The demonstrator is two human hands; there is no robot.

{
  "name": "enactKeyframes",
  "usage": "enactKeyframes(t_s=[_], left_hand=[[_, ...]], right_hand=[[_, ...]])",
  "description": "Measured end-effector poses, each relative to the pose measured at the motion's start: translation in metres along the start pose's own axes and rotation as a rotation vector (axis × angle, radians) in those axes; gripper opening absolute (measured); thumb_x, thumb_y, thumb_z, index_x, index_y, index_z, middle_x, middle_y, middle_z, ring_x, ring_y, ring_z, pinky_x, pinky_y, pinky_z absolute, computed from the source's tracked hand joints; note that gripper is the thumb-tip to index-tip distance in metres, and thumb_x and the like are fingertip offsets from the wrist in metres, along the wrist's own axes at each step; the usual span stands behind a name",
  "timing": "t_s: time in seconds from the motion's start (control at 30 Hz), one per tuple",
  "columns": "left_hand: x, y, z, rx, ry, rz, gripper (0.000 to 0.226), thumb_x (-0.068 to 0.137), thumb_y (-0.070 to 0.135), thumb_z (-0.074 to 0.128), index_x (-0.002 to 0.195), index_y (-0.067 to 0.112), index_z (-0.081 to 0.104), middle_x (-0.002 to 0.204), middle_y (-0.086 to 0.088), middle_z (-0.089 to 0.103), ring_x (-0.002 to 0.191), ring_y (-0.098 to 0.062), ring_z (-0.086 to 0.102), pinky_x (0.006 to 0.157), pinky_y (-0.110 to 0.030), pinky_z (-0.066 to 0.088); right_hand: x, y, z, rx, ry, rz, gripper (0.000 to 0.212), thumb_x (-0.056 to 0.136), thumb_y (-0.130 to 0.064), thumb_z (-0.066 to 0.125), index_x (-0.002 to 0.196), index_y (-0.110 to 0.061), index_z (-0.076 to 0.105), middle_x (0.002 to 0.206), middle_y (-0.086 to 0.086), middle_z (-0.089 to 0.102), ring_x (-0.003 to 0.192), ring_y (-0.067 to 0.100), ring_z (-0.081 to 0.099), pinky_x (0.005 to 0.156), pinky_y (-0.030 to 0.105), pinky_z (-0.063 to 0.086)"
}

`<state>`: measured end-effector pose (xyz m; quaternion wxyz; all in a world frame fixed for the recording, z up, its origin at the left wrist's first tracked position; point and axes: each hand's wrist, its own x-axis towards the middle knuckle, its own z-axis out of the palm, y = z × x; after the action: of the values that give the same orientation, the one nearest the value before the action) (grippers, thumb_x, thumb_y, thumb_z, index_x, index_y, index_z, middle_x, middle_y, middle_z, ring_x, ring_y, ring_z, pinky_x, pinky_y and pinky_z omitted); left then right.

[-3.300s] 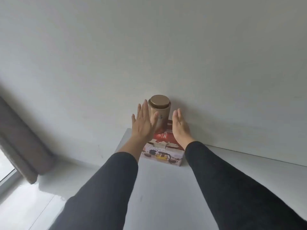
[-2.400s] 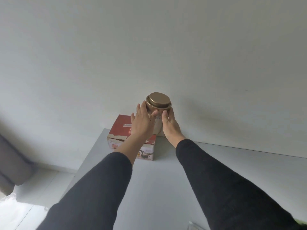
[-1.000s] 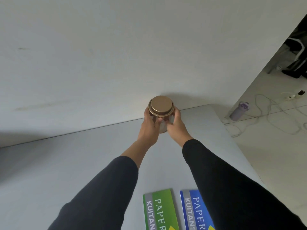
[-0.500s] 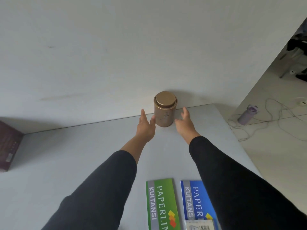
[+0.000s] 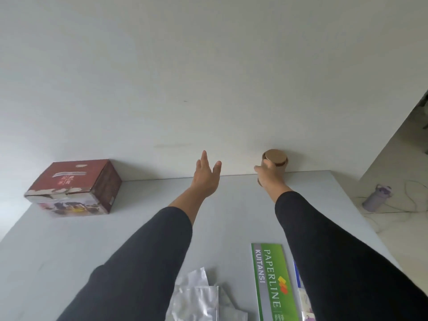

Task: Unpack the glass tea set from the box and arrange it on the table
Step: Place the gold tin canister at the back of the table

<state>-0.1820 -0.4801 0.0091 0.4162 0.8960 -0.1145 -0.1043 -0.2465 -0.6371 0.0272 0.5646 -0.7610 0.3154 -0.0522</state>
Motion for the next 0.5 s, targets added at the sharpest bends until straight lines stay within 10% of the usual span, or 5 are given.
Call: enactKeyframes(t_s=[0.5], left_hand=[[-0.103, -0.219, -0.282, 0.012, 0.361, -0.249, 0.063, 0.101, 0.043, 0.031, 0.154, 0.016, 0.010, 0.160, -0.010, 0.015, 0.146, -0.027, 0.020, 0.116, -0.046, 0.023]], right_hand=[[-0.176, -0.081, 0.312, -0.145, -0.398, -0.139, 0.057, 0.095, -0.031, 0.044, 0.147, -0.018, 0.026, 0.145, 0.007, 0.041, 0.127, 0.024, 0.044, 0.098, 0.029, 0.034]])
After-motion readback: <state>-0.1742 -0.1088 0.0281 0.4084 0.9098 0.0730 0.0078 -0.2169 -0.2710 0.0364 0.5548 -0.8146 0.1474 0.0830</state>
